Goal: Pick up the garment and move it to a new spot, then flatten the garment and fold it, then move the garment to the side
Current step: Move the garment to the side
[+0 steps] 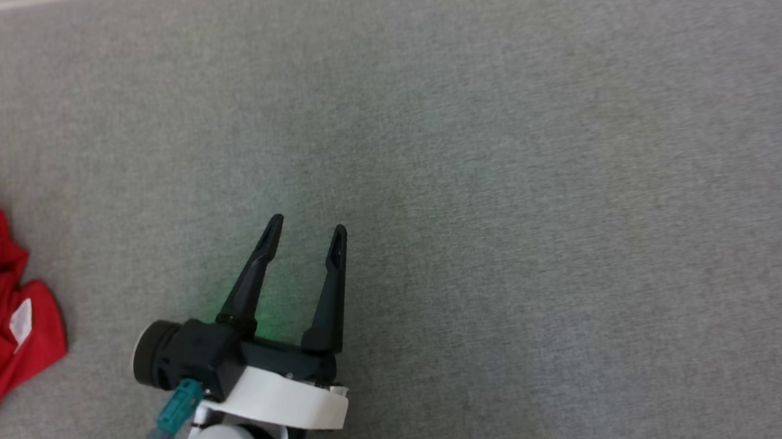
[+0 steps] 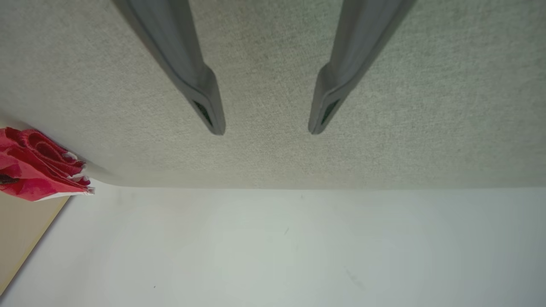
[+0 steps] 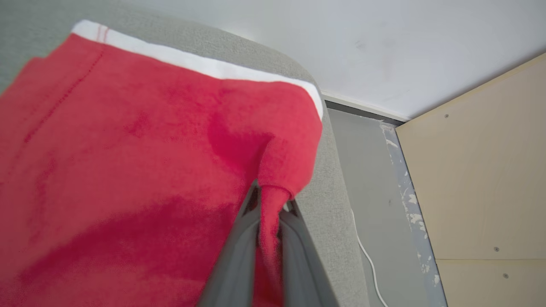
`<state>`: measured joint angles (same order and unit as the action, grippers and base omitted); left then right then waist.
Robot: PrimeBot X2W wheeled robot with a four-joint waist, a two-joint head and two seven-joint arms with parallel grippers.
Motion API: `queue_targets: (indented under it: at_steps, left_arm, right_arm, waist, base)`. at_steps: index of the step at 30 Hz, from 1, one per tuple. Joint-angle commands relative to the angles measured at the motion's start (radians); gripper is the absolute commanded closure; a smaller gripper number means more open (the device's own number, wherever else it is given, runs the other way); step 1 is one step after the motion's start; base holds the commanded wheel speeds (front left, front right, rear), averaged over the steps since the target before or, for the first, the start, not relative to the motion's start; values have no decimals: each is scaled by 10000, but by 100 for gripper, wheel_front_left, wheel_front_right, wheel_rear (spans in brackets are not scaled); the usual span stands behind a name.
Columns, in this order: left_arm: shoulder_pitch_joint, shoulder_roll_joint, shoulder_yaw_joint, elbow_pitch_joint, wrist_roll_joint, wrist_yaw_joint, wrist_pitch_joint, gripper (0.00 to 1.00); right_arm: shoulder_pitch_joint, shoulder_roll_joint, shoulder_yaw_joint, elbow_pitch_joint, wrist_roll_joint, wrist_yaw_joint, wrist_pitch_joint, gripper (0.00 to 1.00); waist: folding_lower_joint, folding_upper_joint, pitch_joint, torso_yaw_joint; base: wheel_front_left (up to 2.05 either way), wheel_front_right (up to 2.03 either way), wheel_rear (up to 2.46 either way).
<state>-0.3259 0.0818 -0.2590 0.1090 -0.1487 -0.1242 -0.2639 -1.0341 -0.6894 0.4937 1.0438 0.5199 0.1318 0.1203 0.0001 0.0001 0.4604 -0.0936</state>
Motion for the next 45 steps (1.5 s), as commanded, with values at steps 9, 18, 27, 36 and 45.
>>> queue_targets:
  at_steps: [9,18,27,36,45]
  left_arm:
    - [-227,50,99,-72,119,-59,-3,0]
    - [185,-48,198,175,-76,-67,-3,0]
    - [939,-169,629,421,-236,-19,-3,0]
    - [1662,-154,1409,898,-312,178,-3,0]
    - [2142,-170,2184,823,-210,393,-3,0]
  right_arm:
    - [-1171,-151,-519,1813,-1349,-23,-1045,0]
    - [-852,618,-1468,2314,-1888,-23,-3103,0]
    - [32,1935,-1538,675,-1603,-23,-3840,0]
    - [2644,2464,-1916,-3034,-346,-21,-3845,0]
    - [6392,3065,-3316,-6630,-506,-21,-3618,0]
  waist:
    - [-1,-1,514,267]
    - [-1,-1,-811,210]
    - [-1,-1,-2995,79]
    - [-1,-1,-4271,130]
    - [-1,-1,-4713,544]
  base:
    - [0,0,0]
    - [0,0,0]
    - [0,0,0]
    - [0,0,0]
    - [0,0,0]
